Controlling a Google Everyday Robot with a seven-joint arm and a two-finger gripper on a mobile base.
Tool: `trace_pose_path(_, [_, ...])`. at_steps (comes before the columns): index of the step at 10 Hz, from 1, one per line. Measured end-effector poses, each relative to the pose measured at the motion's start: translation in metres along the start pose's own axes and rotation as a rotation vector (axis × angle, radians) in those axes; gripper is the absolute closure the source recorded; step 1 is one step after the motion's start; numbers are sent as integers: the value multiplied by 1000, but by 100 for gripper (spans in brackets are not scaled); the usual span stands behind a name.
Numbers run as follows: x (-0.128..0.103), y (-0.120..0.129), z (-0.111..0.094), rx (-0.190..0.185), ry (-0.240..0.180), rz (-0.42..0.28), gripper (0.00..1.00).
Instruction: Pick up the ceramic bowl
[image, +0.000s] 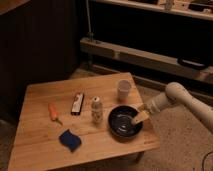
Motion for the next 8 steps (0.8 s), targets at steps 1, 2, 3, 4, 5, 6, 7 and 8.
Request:
trace_pose_path(1, [4, 1, 4, -9, 7, 3, 20])
trace_pose_path(2, [6, 3, 5, -11, 13, 2, 20])
trace_pose_path(3, [10, 5, 5, -10, 19, 2, 20])
trace_pose_path(4, [16, 8, 4, -9, 23, 6, 20])
trace_pose_path(5, [20, 10, 3, -10, 27, 10, 20])
trace_pose_path(6, [25, 11, 2, -11, 28, 19, 20])
trace_pose_path(7, [30, 12, 2, -15, 27, 28, 20])
trace_pose_path(8, [32, 13, 2, -19, 25, 33, 21])
